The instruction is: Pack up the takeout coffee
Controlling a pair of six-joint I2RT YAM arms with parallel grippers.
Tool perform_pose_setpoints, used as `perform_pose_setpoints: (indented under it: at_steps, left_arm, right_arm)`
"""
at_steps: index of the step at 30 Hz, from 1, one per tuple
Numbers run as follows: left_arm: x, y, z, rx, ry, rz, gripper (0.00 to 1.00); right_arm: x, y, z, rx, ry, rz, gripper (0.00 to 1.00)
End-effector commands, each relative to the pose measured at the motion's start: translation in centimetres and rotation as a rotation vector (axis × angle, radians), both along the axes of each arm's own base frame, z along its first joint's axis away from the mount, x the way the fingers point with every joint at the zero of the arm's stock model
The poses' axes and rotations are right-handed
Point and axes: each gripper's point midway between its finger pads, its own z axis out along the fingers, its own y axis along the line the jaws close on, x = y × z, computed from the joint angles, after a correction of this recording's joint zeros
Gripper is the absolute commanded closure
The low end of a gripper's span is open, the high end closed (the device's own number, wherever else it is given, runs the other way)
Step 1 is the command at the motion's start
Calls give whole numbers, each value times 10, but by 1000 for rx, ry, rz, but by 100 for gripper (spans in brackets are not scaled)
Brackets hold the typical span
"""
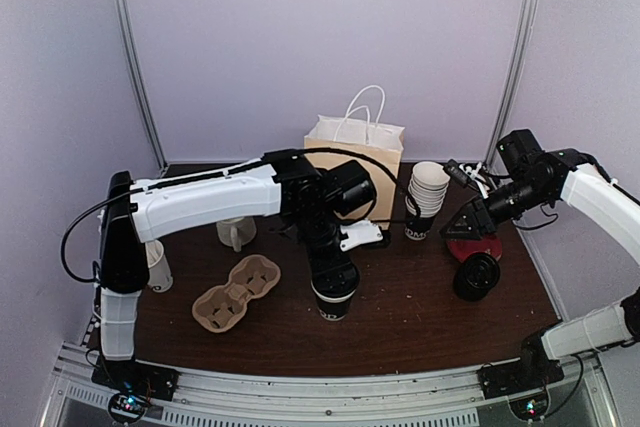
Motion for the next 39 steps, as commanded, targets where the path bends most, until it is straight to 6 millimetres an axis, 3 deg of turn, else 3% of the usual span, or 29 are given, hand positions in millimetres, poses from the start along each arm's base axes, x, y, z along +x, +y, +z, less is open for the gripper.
perform_pose_setpoints:
  at_steps: [1,11,39]
  left_arm:
    - [5,1,-2,11,5,15,24]
    - [3,4,-11,38,20,14,24]
    - [-3,-7,-7,-19,60,1,18]
  right_arm:
    - [-1,1,2,20,-23,13,45]
    - [-1,1,2,19,-23,12,45]
    - [0,0,-1,11,-18,8,45]
